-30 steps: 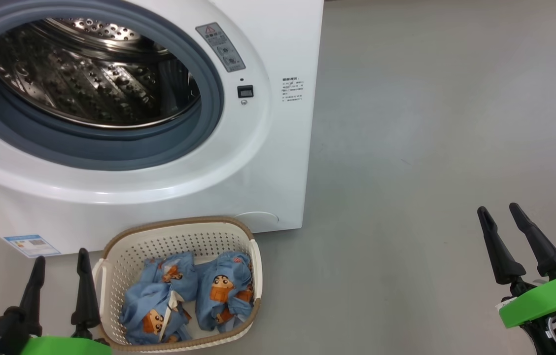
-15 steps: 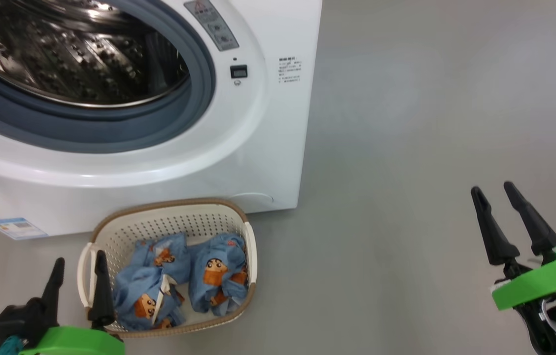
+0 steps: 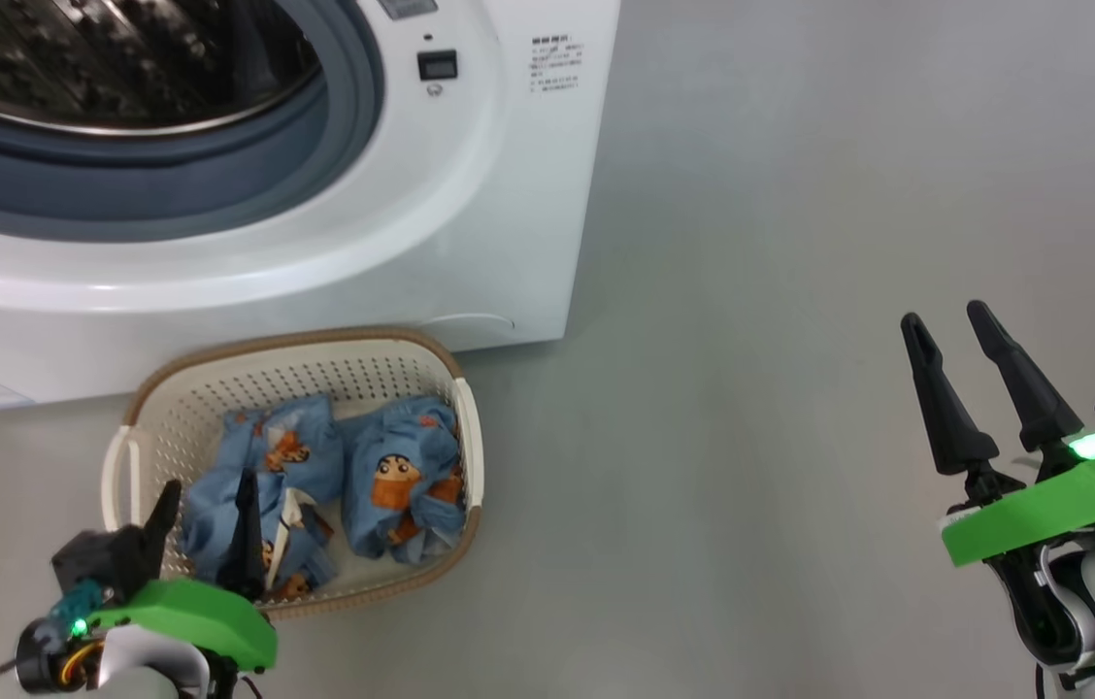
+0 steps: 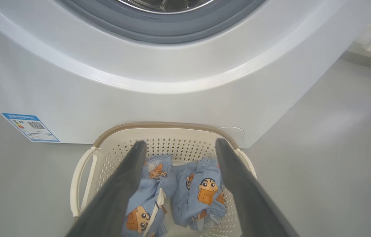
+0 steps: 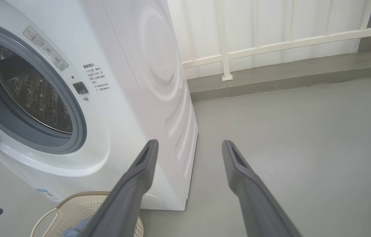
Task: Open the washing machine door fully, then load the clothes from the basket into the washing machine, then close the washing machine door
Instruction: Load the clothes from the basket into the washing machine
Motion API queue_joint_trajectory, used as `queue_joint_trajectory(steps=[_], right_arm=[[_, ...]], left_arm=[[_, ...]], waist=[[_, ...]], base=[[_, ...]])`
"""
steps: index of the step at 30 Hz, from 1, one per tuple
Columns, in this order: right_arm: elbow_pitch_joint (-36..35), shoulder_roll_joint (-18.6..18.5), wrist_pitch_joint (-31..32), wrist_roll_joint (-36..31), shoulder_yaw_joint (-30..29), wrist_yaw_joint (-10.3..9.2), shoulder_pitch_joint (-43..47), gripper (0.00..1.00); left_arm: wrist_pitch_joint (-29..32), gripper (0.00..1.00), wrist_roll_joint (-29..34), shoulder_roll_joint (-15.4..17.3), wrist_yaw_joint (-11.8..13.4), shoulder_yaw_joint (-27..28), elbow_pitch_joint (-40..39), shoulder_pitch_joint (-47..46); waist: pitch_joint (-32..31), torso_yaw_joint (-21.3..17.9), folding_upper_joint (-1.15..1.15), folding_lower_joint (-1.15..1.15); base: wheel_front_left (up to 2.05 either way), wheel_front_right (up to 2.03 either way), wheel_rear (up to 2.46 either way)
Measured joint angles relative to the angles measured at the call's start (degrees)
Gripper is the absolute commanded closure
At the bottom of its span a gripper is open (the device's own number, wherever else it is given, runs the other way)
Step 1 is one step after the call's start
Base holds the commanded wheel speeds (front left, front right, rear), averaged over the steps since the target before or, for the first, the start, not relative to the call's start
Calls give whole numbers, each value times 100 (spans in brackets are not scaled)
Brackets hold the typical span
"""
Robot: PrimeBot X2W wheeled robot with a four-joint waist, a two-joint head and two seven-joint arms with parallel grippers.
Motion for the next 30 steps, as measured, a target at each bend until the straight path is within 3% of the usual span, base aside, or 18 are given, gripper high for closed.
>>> queue_joint_trajectory(steps=[12, 23, 30], right_arm=[[-27, 182, 0, -10, 200, 0, -430, 0], [-115, 212, -1, -57, 357, 0, -765, 0], [-202, 298, -16, -77, 463, 0, -1021, 0]], left_arm=[[1, 0, 182, 204, -1, -365, 1797, -1143], [12, 0, 346, 442, -15, -556, 2885, -1895], [264, 0, 387, 614, 88, -647, 3176, -2331]], waist=[[599, -184, 0, 0], [1082, -379, 0, 0], [1464, -497, 0, 0]], base=[[0, 0, 0], [0, 0, 0], [0, 0, 0]])
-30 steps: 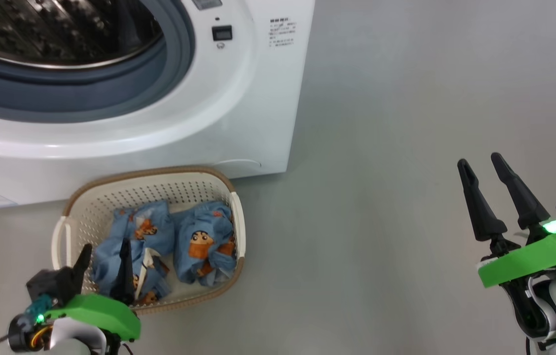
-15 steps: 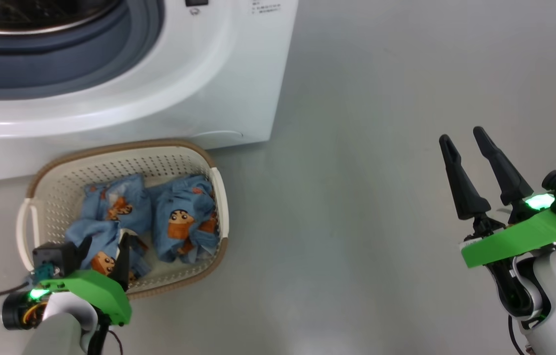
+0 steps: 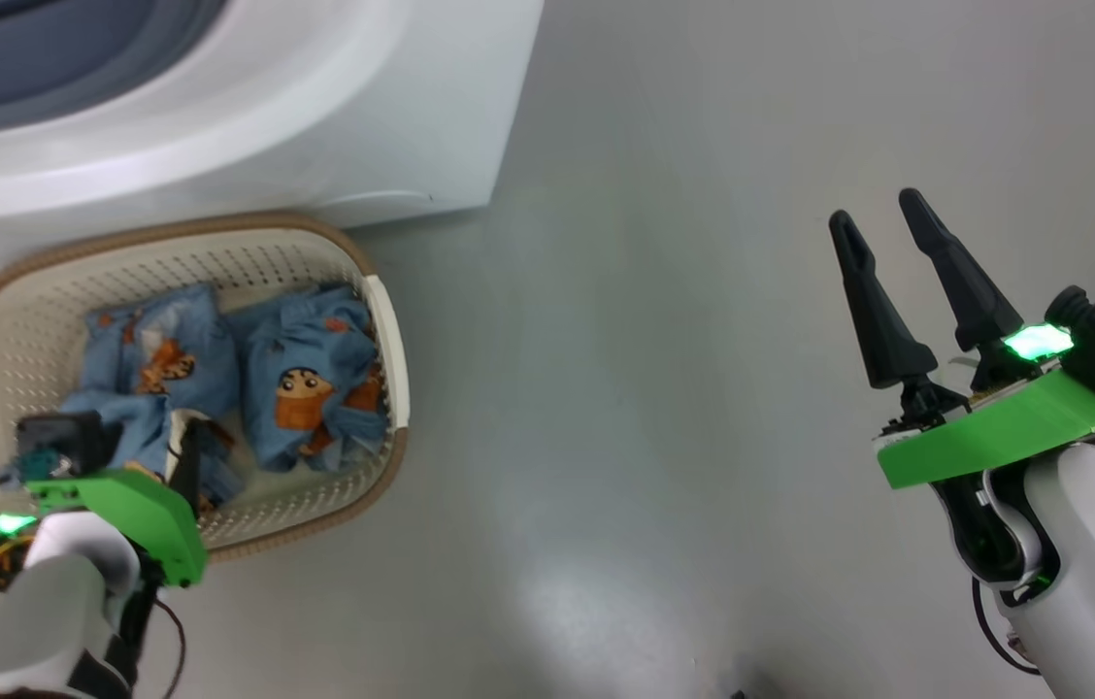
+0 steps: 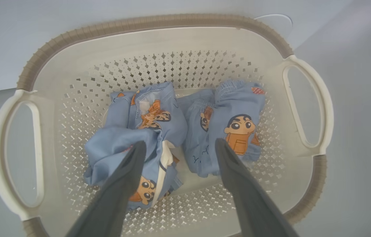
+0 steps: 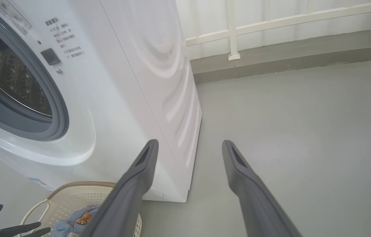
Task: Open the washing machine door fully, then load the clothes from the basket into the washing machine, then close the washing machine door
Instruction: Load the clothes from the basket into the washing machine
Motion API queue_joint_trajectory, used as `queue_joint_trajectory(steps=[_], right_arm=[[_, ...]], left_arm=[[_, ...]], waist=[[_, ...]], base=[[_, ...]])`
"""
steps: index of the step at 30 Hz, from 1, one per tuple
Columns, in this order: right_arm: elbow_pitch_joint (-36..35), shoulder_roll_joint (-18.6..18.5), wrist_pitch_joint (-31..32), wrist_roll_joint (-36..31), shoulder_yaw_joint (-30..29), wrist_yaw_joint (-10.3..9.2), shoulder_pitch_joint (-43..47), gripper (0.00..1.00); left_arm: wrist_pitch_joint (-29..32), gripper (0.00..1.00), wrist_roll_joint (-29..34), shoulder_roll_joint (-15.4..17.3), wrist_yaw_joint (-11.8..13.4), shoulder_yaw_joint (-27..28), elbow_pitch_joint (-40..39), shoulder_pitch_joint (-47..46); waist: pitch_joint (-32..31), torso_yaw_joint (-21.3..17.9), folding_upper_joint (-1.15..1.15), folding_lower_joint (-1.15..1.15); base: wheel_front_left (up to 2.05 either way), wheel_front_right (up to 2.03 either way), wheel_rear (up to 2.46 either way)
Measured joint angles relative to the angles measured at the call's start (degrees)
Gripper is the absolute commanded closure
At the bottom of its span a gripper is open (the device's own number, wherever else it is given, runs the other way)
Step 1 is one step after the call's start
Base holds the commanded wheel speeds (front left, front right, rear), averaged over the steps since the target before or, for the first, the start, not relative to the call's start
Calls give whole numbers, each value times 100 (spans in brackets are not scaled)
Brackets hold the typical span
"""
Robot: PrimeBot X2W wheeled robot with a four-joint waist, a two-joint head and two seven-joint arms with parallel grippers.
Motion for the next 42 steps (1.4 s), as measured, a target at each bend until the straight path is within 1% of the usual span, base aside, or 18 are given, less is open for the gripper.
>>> queue_joint_trajectory(steps=[4, 11, 20, 35, 42], right_arm=[[-56, 42, -1, -153, 77, 0, -143, 0], [-166, 96, -2, -187, 102, 0, -309, 0], [-341, 121, -8, -234, 131, 1, -416, 0], [-557, 163, -8, -307, 286, 1, -553, 0], [-621, 174, -8, -327, 334, 1, -553, 0]], left_arm=[[120, 0, -1, 132, 76, 2, 57, -164], [355, 0, -38, 341, 199, 20, 136, -326], [589, 0, -99, 628, 259, 29, 160, -541], [982, 0, -108, 947, 403, -82, 168, -725], [1207, 0, -114, 1043, 410, -125, 169, -782]], waist=[[220, -67, 0, 0], [527, -212, 0, 0], [826, -409, 0, 0], [1193, -644, 0, 0], [1318, -732, 0, 0]], base=[[0, 0, 0], [0, 0, 0], [0, 0, 0], [0, 0, 0], [0, 0, 0]])
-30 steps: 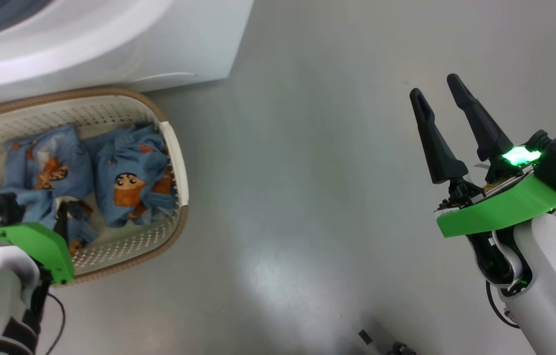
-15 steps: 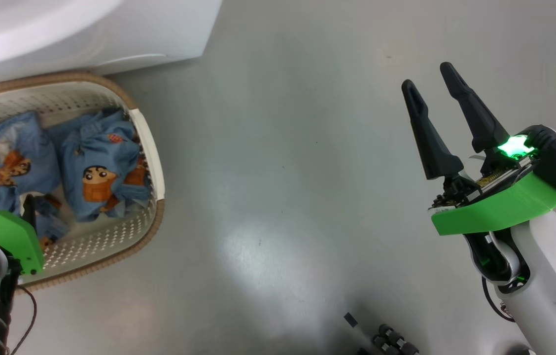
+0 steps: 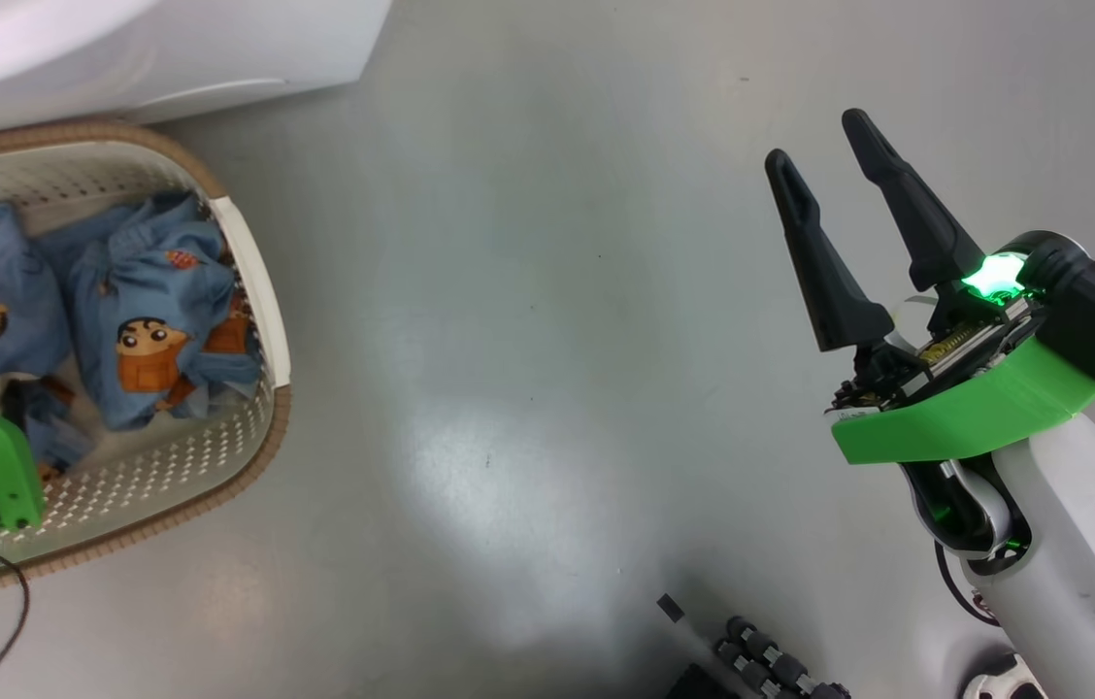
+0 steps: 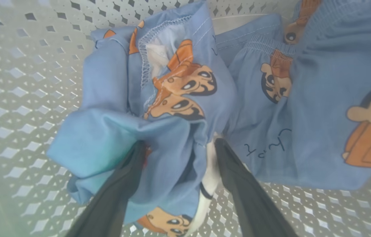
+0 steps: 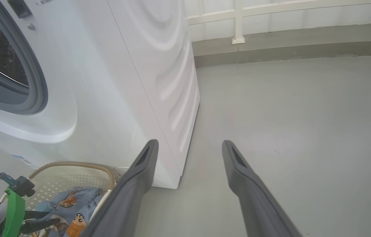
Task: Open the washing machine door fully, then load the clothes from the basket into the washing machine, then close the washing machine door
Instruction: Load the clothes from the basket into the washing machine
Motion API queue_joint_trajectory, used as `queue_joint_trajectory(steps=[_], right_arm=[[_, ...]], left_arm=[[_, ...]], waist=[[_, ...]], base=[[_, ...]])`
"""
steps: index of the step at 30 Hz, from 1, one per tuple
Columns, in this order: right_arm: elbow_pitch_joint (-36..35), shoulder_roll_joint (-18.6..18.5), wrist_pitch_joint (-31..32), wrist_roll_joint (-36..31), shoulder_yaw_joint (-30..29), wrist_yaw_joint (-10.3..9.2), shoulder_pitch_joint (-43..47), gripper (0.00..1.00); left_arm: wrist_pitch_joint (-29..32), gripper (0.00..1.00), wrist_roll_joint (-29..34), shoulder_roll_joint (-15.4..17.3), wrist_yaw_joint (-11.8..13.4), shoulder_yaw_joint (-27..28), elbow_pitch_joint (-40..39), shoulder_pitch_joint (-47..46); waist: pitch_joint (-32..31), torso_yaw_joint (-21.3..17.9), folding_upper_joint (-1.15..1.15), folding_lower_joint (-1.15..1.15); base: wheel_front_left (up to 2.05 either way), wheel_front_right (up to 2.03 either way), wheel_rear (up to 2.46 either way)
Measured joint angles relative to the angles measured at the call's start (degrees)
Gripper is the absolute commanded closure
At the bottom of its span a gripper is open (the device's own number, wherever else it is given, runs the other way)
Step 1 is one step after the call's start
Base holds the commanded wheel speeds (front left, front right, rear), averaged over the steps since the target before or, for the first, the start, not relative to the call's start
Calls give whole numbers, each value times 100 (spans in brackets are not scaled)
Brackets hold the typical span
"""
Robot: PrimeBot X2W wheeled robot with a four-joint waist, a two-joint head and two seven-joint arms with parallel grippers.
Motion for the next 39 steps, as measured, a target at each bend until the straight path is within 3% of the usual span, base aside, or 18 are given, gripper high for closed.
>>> queue_joint_trajectory(steps=[2, 3, 4, 8, 18, 26, 39], right_arm=[[-18, 0, 0, -5, 14, 0, 0, 0], [-30, -1, 0, -5, 22, 0, 0, 0], [-38, -1, 0, -5, 31, 0, 0, 0], [-77, -1, 0, -7, 108, 0, -1, 0], [-111, -11, 0, -15, 138, 0, -1, 0], [-83, -30, 0, -15, 113, 0, 1, 0], [12, -189, 0, -12, 31, 0, 40, 0]], left_arm=[[44, 0, 0, 46, 1, -22, -1, -54], [65, 15, 0, 66, 1, -43, -1, -69], [103, 38, 0, 81, 1, -63, -1, -73], [203, 100, 0, 104, 1, -98, 0, -72], [241, 100, -64, 148, 1, -149, 1, -186], [-218, 100, -387, -114, -68, 0, 2, -147], [-1278, 100, -808, -606, -413, 137, -8, 60]], waist=[[34, -18, 0, 0], [50, -27, 0, 0], [63, -37, 0, 0], [103, -80, 0, 0], [134, -48, 0, 0], [-92, 91, 0, 0], [-734, 453, 0, -1]], base=[[0, 0, 0], [0, 0, 0], [0, 0, 0], [0, 0, 0], [0, 0, 0], [0, 0, 0], [0, 0, 0]])
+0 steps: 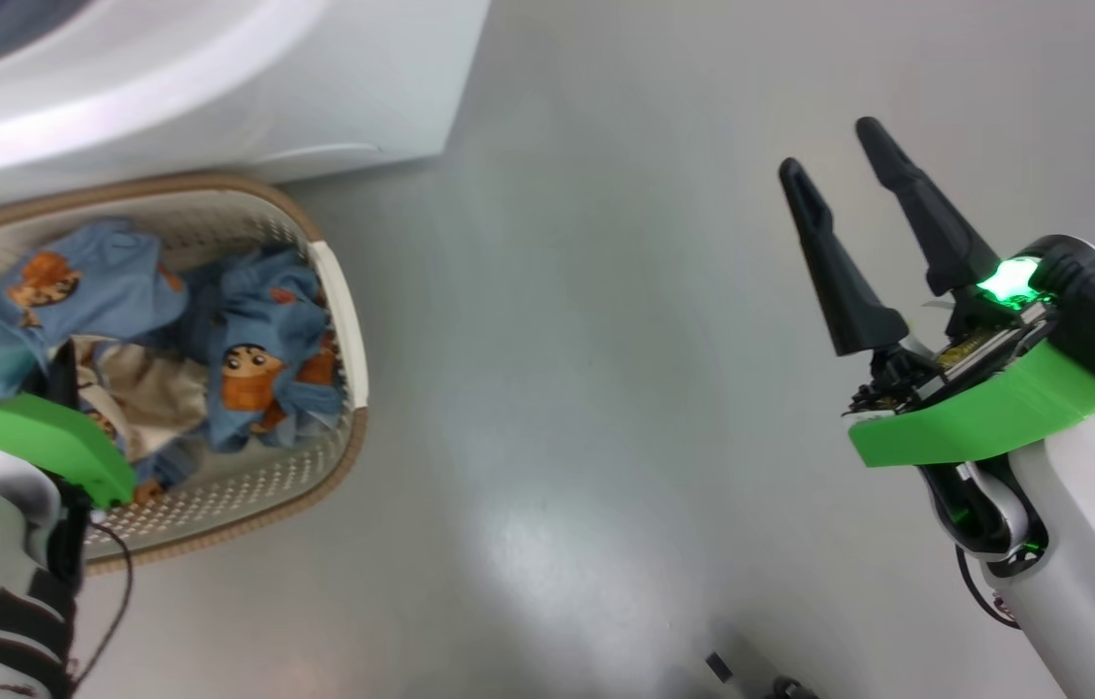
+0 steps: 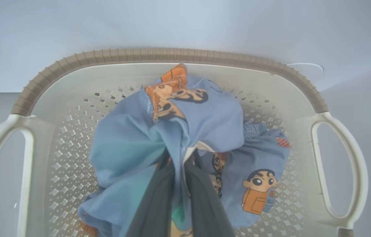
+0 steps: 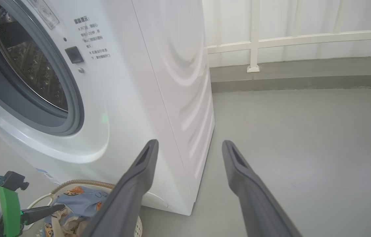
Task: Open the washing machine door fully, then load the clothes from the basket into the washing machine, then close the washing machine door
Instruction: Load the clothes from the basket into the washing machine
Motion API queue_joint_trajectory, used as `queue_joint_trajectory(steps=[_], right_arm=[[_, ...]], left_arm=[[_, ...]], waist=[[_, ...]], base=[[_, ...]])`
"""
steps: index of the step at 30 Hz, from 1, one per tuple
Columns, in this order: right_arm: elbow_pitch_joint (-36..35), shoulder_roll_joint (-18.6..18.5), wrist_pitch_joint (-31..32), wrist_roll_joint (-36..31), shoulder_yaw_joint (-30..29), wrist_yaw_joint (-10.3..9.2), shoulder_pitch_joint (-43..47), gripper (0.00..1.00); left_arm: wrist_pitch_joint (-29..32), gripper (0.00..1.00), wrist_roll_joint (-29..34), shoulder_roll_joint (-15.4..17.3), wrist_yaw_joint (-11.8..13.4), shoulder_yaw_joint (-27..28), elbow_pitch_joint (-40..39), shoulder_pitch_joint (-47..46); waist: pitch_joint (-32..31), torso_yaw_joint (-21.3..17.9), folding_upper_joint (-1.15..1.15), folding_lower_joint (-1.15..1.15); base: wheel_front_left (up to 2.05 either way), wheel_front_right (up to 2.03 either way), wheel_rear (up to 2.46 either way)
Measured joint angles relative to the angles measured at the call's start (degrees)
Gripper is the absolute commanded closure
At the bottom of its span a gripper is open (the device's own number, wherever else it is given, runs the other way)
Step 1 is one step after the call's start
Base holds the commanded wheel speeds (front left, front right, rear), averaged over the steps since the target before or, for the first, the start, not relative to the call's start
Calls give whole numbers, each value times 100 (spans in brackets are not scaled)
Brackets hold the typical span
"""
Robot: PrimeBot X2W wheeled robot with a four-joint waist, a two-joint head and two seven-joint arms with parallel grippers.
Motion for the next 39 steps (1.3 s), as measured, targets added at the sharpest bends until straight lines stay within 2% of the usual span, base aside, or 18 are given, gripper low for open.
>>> queue_joint_trajectory(steps=[6, 13, 28, 39], right_arm=[[18, -88, 0, 15, -101, 0, 89, 0], [47, -131, 0, 65, -225, 0, 377, 0], [98, -194, 0, 136, -369, 0, 856, 0], [126, -226, 0, 175, -479, 0, 1180, 0]], left_arm=[[-149, 100, -209, -165, -59, 118, -281, 278], [-151, 100, -238, -271, -69, 474, -1455, 923], [-151, 100, 411, -767, -85, 1389, -3531, 2159], [-152, 100, 738, -999, -85, 1652, -4847, 2940]], waist=[[-320, 145, 0, 0], [-726, 303, 0, 0], [-1598, 599, 0, -1], [-2116, 722, 0, 0]], base=[[0, 0, 0], [0, 0, 0], [0, 0, 0], [0, 0, 0]])
